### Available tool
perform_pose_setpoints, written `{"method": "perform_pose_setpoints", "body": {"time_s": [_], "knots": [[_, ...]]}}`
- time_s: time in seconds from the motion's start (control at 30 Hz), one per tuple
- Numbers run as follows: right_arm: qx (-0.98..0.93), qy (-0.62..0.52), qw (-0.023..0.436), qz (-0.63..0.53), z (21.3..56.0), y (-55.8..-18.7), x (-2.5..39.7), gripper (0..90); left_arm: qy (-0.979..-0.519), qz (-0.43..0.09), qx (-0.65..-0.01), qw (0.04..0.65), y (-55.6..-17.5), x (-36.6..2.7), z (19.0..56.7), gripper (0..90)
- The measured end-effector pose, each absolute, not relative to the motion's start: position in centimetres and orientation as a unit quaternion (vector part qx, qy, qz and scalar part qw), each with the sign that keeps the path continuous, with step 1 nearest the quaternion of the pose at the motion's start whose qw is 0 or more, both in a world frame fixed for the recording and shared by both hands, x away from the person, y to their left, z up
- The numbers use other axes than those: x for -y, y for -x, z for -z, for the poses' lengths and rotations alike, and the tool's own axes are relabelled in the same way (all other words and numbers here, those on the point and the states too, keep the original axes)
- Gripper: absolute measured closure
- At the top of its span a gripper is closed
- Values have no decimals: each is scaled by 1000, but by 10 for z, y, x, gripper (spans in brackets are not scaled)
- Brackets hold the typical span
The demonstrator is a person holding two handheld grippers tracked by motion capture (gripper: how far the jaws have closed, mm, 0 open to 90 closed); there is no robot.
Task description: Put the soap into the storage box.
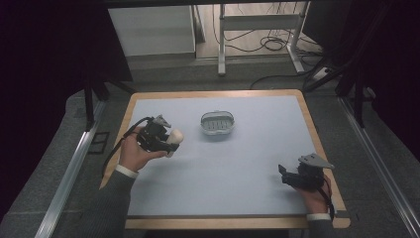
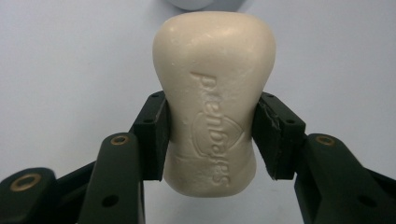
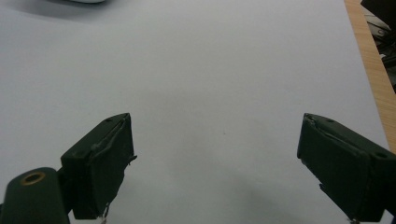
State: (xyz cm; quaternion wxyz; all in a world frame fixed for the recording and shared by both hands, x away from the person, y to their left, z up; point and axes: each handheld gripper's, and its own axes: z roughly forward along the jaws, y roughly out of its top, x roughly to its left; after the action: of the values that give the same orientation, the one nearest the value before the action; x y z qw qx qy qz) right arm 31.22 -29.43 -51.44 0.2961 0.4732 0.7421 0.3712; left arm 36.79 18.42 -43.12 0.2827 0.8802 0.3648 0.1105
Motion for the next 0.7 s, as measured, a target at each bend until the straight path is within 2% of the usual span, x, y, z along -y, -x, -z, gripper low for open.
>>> {"method": "perform_pose_setpoints", "body": {"time_s": [0.7], "knots": [[-741,-474,297,-372,514,-312,295,106,-882,-115,-359,283,-384,-172,429,500]]}}
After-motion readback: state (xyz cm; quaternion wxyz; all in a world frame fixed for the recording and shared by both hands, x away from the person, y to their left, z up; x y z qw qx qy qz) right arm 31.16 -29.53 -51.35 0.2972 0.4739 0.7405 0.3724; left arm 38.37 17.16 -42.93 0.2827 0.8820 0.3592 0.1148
